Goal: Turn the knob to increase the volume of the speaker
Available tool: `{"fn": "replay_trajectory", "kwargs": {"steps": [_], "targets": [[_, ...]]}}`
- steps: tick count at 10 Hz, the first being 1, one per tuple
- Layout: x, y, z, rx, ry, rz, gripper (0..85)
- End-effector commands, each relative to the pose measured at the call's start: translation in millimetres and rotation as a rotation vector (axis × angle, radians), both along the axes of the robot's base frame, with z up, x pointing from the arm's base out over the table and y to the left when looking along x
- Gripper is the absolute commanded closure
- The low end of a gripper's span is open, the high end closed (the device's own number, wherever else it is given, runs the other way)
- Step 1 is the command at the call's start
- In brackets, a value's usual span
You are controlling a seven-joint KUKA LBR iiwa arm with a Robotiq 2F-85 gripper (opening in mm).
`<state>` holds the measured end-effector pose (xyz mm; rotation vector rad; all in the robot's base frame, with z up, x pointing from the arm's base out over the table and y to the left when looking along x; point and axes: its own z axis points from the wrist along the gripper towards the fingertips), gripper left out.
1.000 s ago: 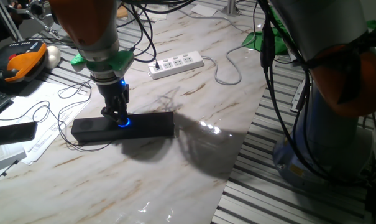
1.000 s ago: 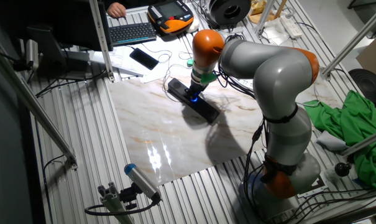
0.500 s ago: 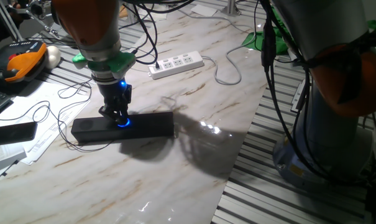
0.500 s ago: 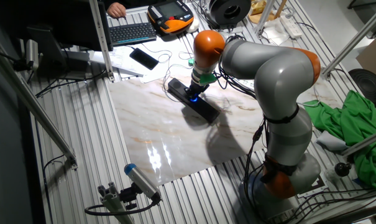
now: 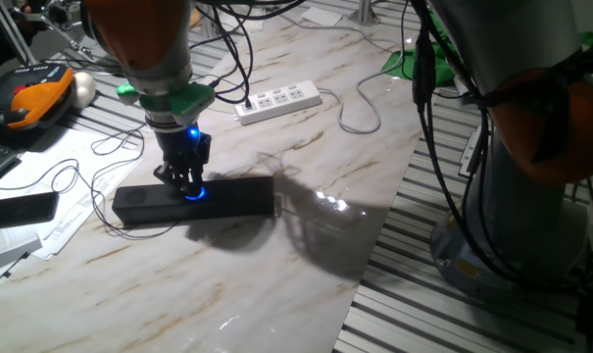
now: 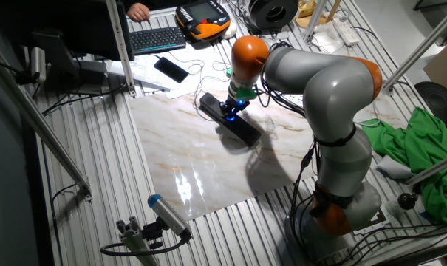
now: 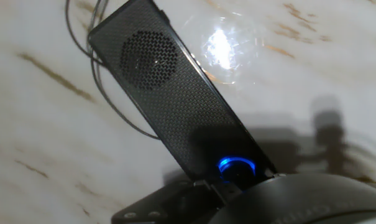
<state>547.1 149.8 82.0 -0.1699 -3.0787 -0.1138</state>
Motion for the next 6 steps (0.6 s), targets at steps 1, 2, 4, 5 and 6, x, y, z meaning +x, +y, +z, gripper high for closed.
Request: {"fn": "replay_trajectory", "kwargs": {"steps": [1,2,4,5,6], "targets": [[0.0,0.1,0.0,-0.001,0.001,-0.017,68.0],[0.0,0.0,0.0,-0.002,0.003,-0.037,68.0],[-0.1,0.1,0.0,-0.007,0.006,-0.103,68.0],[-0.2,0.2,0.2,-0.008,0.005,-0.131,68.0],[-0.2,0.3,0.3,-0.012,0.002,-0.149,68.0]]}}
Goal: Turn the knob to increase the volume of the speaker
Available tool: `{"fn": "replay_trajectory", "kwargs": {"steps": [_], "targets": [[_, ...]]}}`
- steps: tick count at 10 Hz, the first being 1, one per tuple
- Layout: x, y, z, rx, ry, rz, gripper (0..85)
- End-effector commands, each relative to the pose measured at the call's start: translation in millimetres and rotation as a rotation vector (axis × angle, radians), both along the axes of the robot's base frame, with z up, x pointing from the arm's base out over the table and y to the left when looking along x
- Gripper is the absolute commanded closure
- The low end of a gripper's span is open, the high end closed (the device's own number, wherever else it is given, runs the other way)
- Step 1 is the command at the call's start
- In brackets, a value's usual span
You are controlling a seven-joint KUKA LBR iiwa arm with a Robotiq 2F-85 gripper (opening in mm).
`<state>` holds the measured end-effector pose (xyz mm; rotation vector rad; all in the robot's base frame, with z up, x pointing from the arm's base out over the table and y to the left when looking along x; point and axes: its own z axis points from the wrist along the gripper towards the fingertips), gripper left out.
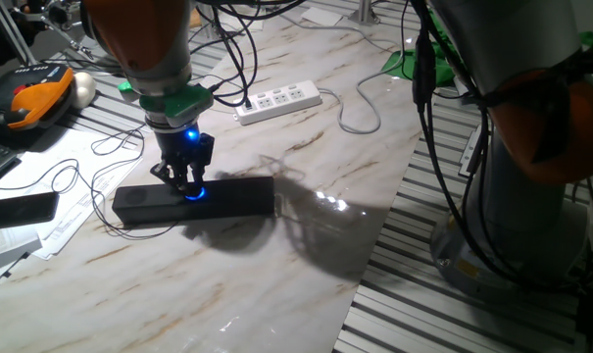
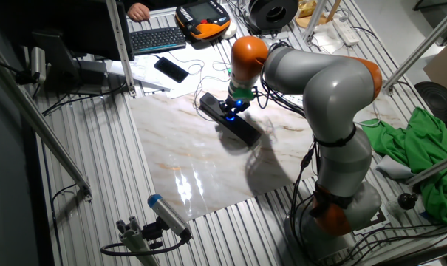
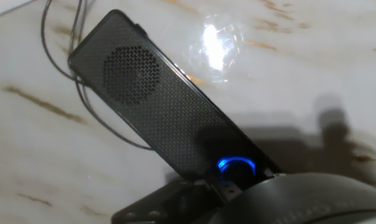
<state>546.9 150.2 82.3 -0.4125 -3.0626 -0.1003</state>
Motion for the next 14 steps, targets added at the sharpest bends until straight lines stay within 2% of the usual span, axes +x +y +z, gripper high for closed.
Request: {"fn": "replay_trajectory", "kwargs": {"steps": [1,6,14], "targets": [[0.0,0.0,0.0,-0.002,0.000,-0.011,68.0],[-0.8,0.6,0.3,-0.007,0.003,-0.120,68.0],[-2.4,3.7,1.1,0.009,-0.008,-0.279,68.0]]}}
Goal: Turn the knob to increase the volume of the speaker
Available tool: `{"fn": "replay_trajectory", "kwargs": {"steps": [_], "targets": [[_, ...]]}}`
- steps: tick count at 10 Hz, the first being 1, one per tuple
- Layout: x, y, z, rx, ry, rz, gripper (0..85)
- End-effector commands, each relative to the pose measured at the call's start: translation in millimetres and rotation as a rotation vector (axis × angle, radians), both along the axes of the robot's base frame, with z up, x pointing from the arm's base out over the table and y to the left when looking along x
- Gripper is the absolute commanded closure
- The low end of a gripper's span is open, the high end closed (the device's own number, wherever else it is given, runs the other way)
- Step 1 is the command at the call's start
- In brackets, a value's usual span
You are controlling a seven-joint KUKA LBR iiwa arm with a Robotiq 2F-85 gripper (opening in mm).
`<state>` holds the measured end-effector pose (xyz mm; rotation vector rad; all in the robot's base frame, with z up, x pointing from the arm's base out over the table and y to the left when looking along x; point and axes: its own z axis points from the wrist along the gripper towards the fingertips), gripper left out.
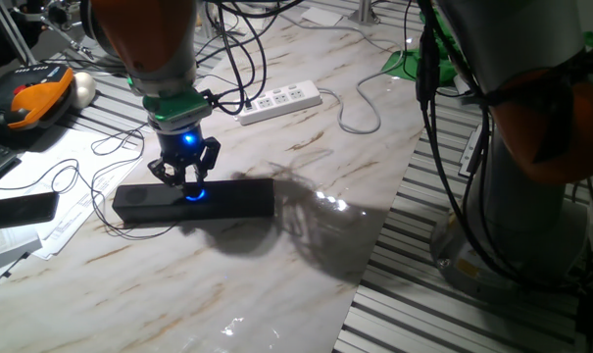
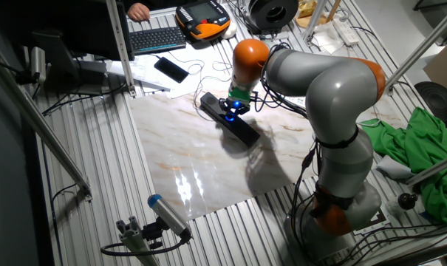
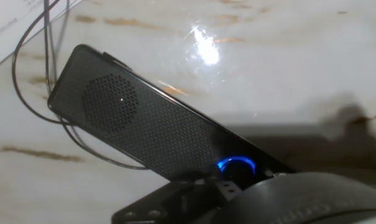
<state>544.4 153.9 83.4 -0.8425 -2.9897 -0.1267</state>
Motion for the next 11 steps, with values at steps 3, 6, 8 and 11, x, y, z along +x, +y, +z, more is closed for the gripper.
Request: {"fn": "replay_trajectory", "kwargs": {"steps": [3,6,8,11], "targets": [[-1.4,2.9,0.8,-0.005,-0.013,-0.035,68.0],[-3.3,5.2,0.0,-0.007,-0.023,-0.050,68.0],[-3.8,6.3,-0.1,-0.010,-0.029,-0.069,68.0],[-4.1,7.8,0.8,-0.011,-0.037,-0.102,68.0]]}}
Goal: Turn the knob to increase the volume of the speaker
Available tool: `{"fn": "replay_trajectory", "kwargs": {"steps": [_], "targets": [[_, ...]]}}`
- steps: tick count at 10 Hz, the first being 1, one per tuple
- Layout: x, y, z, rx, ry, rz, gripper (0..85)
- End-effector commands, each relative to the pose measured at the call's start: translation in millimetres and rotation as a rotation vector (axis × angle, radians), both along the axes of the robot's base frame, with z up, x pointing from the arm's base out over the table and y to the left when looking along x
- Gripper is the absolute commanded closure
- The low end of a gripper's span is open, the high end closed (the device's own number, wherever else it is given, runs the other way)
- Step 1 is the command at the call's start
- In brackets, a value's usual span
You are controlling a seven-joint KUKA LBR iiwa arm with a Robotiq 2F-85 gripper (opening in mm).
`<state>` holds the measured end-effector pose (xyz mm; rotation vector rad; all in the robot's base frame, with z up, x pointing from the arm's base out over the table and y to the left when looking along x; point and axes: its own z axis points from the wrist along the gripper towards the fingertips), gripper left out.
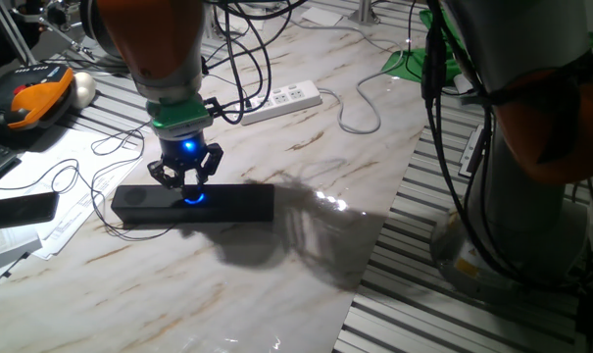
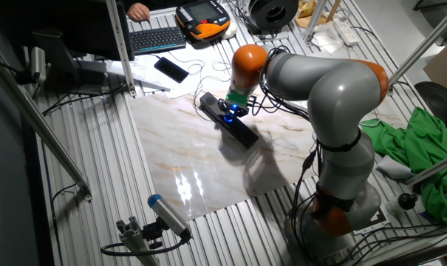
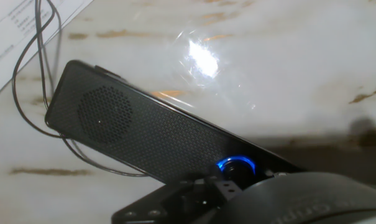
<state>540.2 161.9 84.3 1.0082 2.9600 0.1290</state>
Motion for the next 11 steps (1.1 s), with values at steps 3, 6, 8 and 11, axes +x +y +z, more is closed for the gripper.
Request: {"fn": "replay_trajectory", "kwargs": {"steps": [3,6,8,11], "targets": [[-0.8,1.5,0.2,0.000,-0.012,-0.037,68.0],[-1.7,3.5,1.1,0.000,-0.023,-0.090,68.0],[-1.9,4.3,1.1,0.002,-0.030,-0.121,68.0],[-1.9,4.9,0.7,0.011,-0.043,-0.174,68.0]]}}
